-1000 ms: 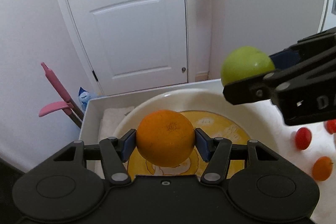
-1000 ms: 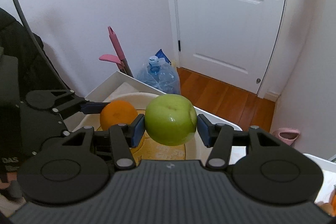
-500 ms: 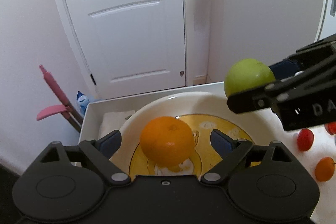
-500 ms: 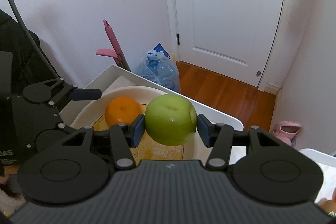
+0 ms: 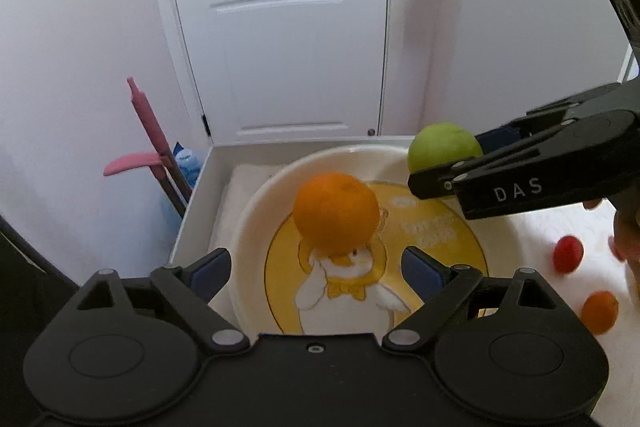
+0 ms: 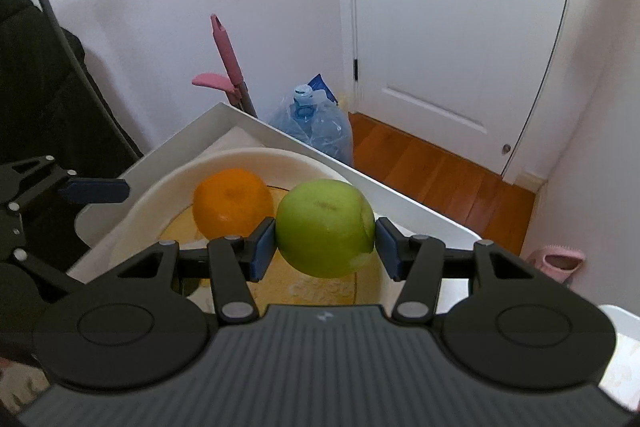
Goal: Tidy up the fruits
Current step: 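Lower the orange into the bowl with the left tool while the right tool releases the apple, then grasp the large brown apple with the left tool while the right tool grasps another green apple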
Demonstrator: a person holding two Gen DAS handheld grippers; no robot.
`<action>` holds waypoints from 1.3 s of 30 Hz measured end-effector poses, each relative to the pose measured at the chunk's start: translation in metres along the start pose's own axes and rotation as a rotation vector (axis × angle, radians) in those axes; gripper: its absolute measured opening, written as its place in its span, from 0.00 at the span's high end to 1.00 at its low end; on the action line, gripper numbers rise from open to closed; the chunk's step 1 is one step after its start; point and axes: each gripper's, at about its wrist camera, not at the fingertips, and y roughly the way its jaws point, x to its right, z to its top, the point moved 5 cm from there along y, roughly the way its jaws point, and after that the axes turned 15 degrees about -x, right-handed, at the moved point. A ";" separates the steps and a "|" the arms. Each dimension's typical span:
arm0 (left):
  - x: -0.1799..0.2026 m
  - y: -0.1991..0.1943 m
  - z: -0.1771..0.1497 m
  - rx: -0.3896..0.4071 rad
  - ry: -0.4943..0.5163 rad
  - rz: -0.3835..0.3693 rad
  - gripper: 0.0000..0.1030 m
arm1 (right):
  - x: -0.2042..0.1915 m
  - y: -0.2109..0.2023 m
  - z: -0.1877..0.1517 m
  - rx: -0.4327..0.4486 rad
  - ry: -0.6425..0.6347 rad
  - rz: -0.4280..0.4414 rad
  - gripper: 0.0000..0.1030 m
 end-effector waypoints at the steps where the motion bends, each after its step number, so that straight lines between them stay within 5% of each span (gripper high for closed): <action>1: 0.001 0.001 -0.003 0.004 0.018 0.014 0.08 | 0.001 0.004 -0.001 -0.011 -0.014 -0.003 0.34; 16: -0.011 0.005 -0.006 -0.030 0.025 0.065 0.08 | -0.024 0.022 0.001 -0.009 -0.202 0.009 0.32; 17: -0.011 0.005 -0.006 -0.031 0.027 0.064 0.08 | -0.024 0.021 0.001 0.006 -0.206 0.002 0.28; 19: -0.008 0.004 -0.007 -0.033 0.036 0.066 0.08 | -0.024 0.017 0.002 0.028 -0.206 -0.021 0.00; 39: 0.017 -0.046 -0.007 0.018 0.033 0.090 0.05 | -0.013 -0.074 -0.024 0.091 -0.006 0.023 0.00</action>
